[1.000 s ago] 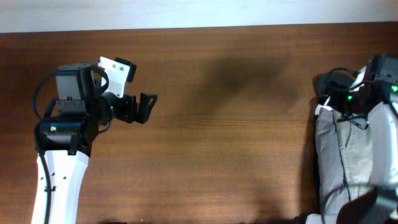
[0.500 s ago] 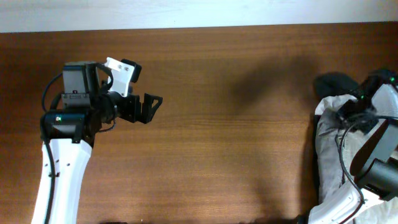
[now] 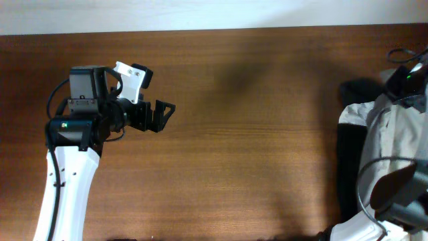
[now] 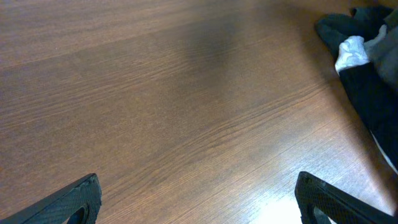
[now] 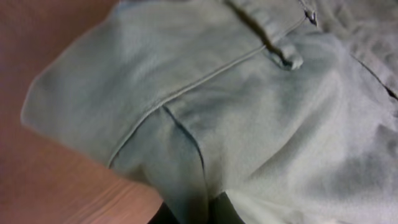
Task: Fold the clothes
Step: 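Reach the right gripper into the clothes pile and grasp the khaki trousers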
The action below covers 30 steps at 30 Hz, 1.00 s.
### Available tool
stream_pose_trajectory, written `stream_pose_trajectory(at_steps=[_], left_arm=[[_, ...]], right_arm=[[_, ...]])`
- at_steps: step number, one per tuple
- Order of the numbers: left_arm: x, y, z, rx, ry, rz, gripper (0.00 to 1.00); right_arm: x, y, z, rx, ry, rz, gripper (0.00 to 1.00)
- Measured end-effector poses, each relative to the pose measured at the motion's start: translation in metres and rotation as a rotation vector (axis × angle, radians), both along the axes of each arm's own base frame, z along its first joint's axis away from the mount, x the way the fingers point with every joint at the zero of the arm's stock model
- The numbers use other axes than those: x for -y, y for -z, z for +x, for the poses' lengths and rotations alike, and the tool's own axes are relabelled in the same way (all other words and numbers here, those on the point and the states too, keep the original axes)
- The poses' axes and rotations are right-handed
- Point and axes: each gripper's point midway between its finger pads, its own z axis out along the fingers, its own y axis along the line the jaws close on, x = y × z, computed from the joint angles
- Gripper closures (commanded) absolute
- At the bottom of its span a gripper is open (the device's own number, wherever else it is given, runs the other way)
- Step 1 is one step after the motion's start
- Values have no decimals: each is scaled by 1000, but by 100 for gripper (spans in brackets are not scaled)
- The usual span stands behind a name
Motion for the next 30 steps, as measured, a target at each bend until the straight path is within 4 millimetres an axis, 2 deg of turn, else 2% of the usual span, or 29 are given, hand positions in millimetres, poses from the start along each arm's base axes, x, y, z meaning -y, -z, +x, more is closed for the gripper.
stream_pose_trajectory(at_steps=[1, 3, 5, 6, 9, 11, 13, 16, 18, 21, 22, 23, 24, 26, 30], left_arm=[[0, 0, 0, 0, 0, 0, 1], [0, 0, 0, 0, 0, 0, 1], [0, 0, 0, 0, 0, 0, 1], [0, 0, 0, 0, 0, 0, 1], [0, 0, 0, 0, 0, 0, 1], [0, 0, 0, 0, 0, 0, 1], [0, 0, 0, 0, 0, 0, 1], [0, 0, 0, 0, 0, 0, 1], [0, 0, 0, 0, 0, 0, 1], [0, -1, 1, 4, 0, 0, 1], [0, -1, 1, 5, 0, 0, 1], [0, -2, 2, 11, 0, 0, 1], [0, -2, 3, 17, 0, 0, 1], [0, -3, 4, 23, 0, 0, 1], [0, -3, 4, 23, 0, 0, 1]], right_arm=[[1, 19, 3, -20, -5, 13, 61], [-1, 59, 3, -82, -14, 48, 38], [-2, 85, 4, -119, -16, 75, 32], [-1, 86, 6, -112, -16, 72, 31], [2, 86, 12, -86, -16, 59, 35], [1, 90, 10, -93, -15, 62, 34], [0, 95, 8, -98, -15, 64, 38], [-3, 93, 15, -47, -62, 123, 40], [4, 92, 12, -15, -48, 175, 44], [16, 89, 7, 56, -67, 255, 60], [21, 88, 3, 68, -57, 276, 61], [24, 88, -2, 72, -51, 293, 82], [25, 87, -2, 77, -49, 299, 83], [24, 86, -1, 86, -52, 308, 96], [22, 85, 2, 102, -54, 321, 96]])
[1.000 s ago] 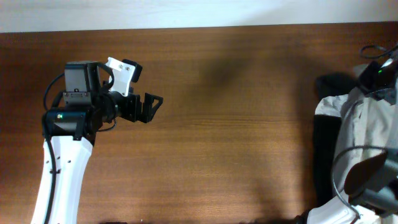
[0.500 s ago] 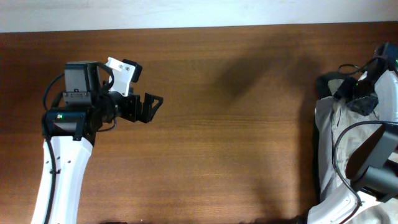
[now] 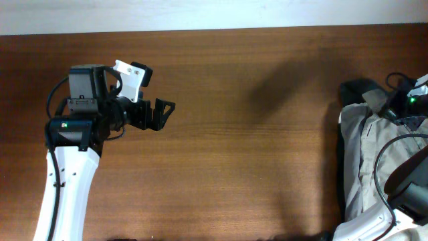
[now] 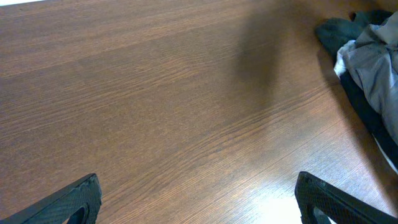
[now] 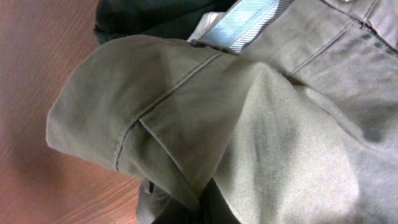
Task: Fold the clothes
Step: 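Reach the right gripper into the clothes pile and grasp the khaki trousers, then pull the khaki trousers left onto the open table with the right gripper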
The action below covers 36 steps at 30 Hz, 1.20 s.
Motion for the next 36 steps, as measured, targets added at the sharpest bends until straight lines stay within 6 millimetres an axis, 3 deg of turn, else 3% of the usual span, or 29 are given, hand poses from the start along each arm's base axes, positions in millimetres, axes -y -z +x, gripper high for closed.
stream_pose_trajectory(at_steps=[3, 4, 5, 8, 9, 11, 12, 13, 15, 16, 17, 19, 20, 22, 24, 25, 29, 30, 32, 34, 36], left_arm=[[0, 0, 0, 0, 0, 0, 1], [0, 0, 0, 0, 0, 0, 1], [0, 0, 0, 0, -1, 0, 1], [-5, 0, 2, -12, -39, 0, 1], [-15, -4, 5, -19, -91, 1, 1], [-33, -16, 10, -8, -162, -2, 1], [-50, -30, 13, 5, -220, -1, 1], [-64, -43, 14, 21, -266, -2, 1], [-81, -56, 13, 31, -316, -2, 1], [-90, -65, 12, 40, -345, -1, 1], [-99, -76, 11, 60, -374, -1, 1], [-112, -92, 8, 85, -416, 12, 1], [-116, -95, 6, 83, -435, 27, 1], [-124, -99, 3, 81, -474, 61, 1], [-132, -108, 1, 100, -509, 92, 1], [-134, -110, 1, 104, -518, 101, 1], [-127, -105, 2, 87, -493, 104, 1], [-112, -100, 6, 73, -425, 97, 1], [-73, -79, 19, 27, -256, 102, 11], [-30, -42, 37, -44, -90, 124, 35], [15, 10, 57, -132, 61, 151, 47]], right_arm=[[-16, -11, 7, 51, -31, 69, 96], [-24, -23, 9, 70, -55, 67, 96], [-35, -44, 15, 110, -90, 41, 96], [-90, -139, 43, 327, -266, -110, 96], [-125, -178, 54, 432, -359, -163, 96], [-190, -235, 64, 600, -514, -211, 96], [-257, -274, 68, 746, -656, -222, 96], [-297, -284, 67, 797, -728, -208, 96], [-368, -278, 62, 822, -859, -167, 96], [-407, -266, 60, 814, -929, -141, 89], [-462, -235, 51, 761, -1036, -88, 73], [-528, -183, 28, 647, -1178, -38, 63], [-552, -157, 15, 585, -1236, -30, 62], [-576, -127, -6, 508, -1293, -71, 59], [-568, -131, -2, 507, -1245, -128, 56], [-550, -141, 9, 515, -1186, -151, 54], [-443, -194, 47, 545, -891, -211, 54], [-402, -217, 50, 567, -789, -238, 54], [-365, -236, 43, 573, -707, -242, 54], [-333, -253, 36, 585, -630, -251, 54], [-321, -265, 23, 600, -607, -254, 54]])
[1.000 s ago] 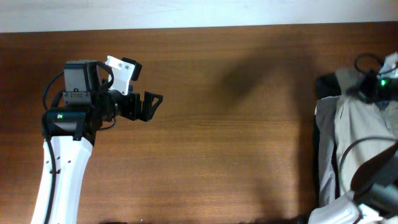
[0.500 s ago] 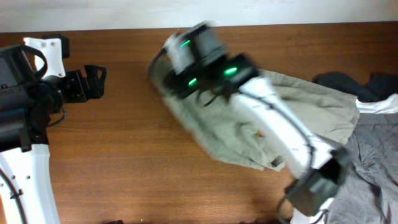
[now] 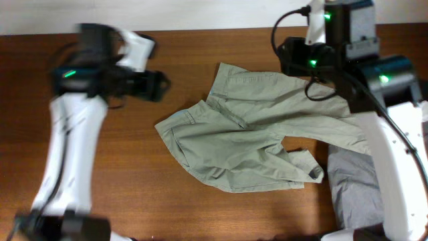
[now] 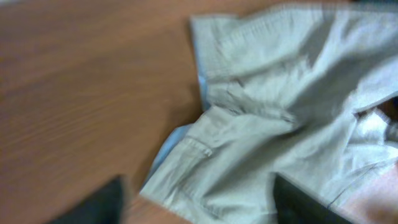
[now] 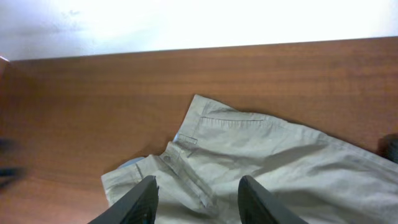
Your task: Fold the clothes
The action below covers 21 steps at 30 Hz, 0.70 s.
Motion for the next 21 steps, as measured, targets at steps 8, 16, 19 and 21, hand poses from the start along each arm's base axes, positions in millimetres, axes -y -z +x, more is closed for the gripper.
stream_pose_trajectory(at_steps=[8, 16, 19, 21], left_arm=[[84, 151, 23, -207, 221, 103, 92], [86, 211, 31, -229, 273, 219, 13], [75, 216, 33, -226, 251, 278, 24], [70, 222, 30, -238, 244, 292, 53]], right_arm=[[12, 1, -41, -74, 12, -29, 53], [19, 7, -45, -103, 33, -57, 53], [19, 10, -47, -115, 33, -60, 53], [19, 10, -48, -117, 32, -61, 53]])
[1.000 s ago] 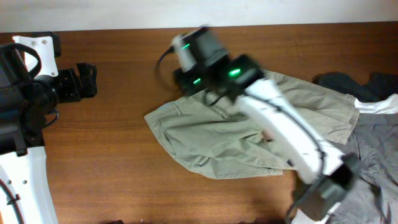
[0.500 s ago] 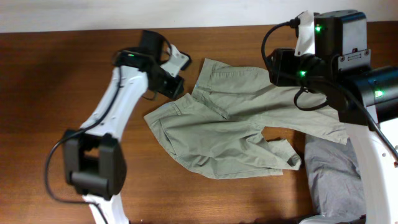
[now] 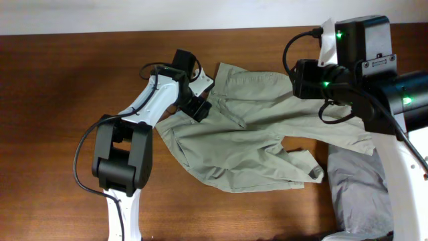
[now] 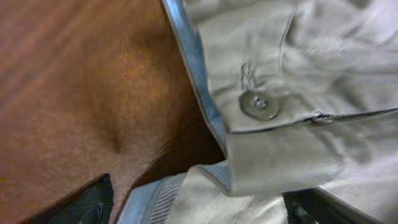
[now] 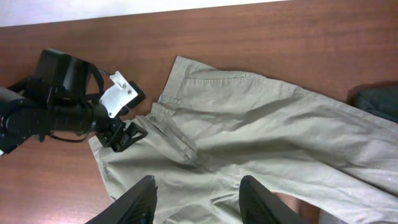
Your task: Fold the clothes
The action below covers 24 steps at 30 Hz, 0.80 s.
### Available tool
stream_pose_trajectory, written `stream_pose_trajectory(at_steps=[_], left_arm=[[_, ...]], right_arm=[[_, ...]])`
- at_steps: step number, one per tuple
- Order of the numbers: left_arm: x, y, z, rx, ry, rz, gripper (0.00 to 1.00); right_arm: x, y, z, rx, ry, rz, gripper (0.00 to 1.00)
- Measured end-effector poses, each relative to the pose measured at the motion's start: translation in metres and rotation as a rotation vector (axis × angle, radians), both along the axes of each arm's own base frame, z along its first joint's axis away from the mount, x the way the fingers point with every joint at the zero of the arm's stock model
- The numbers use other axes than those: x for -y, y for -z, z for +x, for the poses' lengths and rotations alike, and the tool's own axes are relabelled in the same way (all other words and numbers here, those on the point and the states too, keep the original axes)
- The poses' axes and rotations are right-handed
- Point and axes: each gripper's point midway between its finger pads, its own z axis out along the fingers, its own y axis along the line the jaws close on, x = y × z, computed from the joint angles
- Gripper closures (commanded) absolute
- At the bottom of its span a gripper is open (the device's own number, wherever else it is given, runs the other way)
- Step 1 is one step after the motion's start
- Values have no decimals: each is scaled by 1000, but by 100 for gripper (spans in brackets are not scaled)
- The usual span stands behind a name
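Observation:
Khaki trousers (image 3: 254, 134) lie crumpled and spread across the middle of the wooden table (image 3: 60, 134), with the waistband at the left and the legs trailing right. My left gripper (image 3: 199, 104) is down at the waistband. In the left wrist view it (image 4: 202, 210) is open, its fingers (image 4: 87, 202) straddling the striped waistband lining below the button (image 4: 260, 106). My right gripper (image 5: 204, 202) is open and high above the trousers (image 5: 249, 143), holding nothing.
A grey garment (image 3: 358, 194) lies at the table's right front, partly under a trouser leg. A dark garment (image 5: 376, 99) shows at the right edge. The table's far edge meets a white wall (image 3: 200, 13).
My left gripper was above the bare table left of the trousers; now it is low on the waistband, still open. The right gripper remains open overhead. The trousers lie as they did.
At first the table middle was bare, the clothes were piled at the right edge with my right wrist camera close against khaki fabric, and the left gripper was open at the left. Later the trousers lay spread mid-table, right gripper open above. Now the left gripper is at the waistband.

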Motion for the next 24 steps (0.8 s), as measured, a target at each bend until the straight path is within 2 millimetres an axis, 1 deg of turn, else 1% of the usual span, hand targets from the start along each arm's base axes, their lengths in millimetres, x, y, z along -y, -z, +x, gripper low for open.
stream_pose_trajectory(at_steps=[1, 2, 4, 5, 7, 8, 9, 10, 11, 12, 13, 14, 15, 16, 17, 18, 19, 20, 21, 22, 24], left_arm=[[-3, 5, -4, -13, 2, 10, 95], [-5, 13, -8, -31, 4, 19, 100], [-9, 17, -12, -53, -1, 34, 100], [-13, 17, -13, -62, -15, 45, 100], [-33, 18, -11, -67, -116, 141, 100], [-49, 17, -10, -62, -171, 203, 100], [-87, 16, -8, -65, -296, 308, 100], [-141, 15, -5, -74, -458, 390, 100], [-182, 15, -8, -94, -577, 436, 100], [-226, 15, -18, -142, -703, 463, 100], [-264, 15, -30, -197, -815, 457, 100], [-289, 15, -38, -231, -892, 426, 99], [-306, 15, -44, -266, -947, 354, 98], [-310, 13, -45, -295, -968, 267, 95], [-306, 10, -43, -308, -964, 207, 94], [-299, 6, -39, -321, -946, 157, 93], [-288, -3, -30, -318, -908, 98, 92], [-282, -10, -24, -311, -889, 67, 91], [-272, -23, -13, -284, -851, 28, 89], [-263, -36, 0, -243, -809, 0, 85], [-251, -53, 14, -183, -747, -16, 83]], right_arm=[[0, 0, 0, -3, 1, -1, 53], [0, 1, -1, -4, 0, -1, 53], [1, 1, -1, -6, 1, -3, 52], [1, 1, -1, -5, 5, -7, 49], [4, 1, 0, -3, 17, -18, 48], [5, 1, 0, -2, 17, -22, 48], [6, 1, 0, -1, 23, -27, 48], [7, 2, 1, -1, 28, -33, 48], [8, 4, 3, -6, 31, -39, 48], [7, 8, 6, -18, 33, -43, 48], [7, 14, 10, -34, 34, -49, 48], [6, 21, 15, -55, 34, -54, 48], [4, 31, 21, -81, 33, -62, 47], [2, 47, 30, -125, 32, -73, 47], [1, 55, 34, -146, 32, -79, 47], [-1, 68, 41, -180, 31, -88, 47], [-3, 87, 50, -226, 30, -100, 47], [-4, 99, 57, -251, 30, -106, 47], [-8, 129, 72, -311, 28, -122, 47], [-11, 150, 82, -345, 27, -131, 48], [-16, 178, 104, -353, 28, -132, 48]])
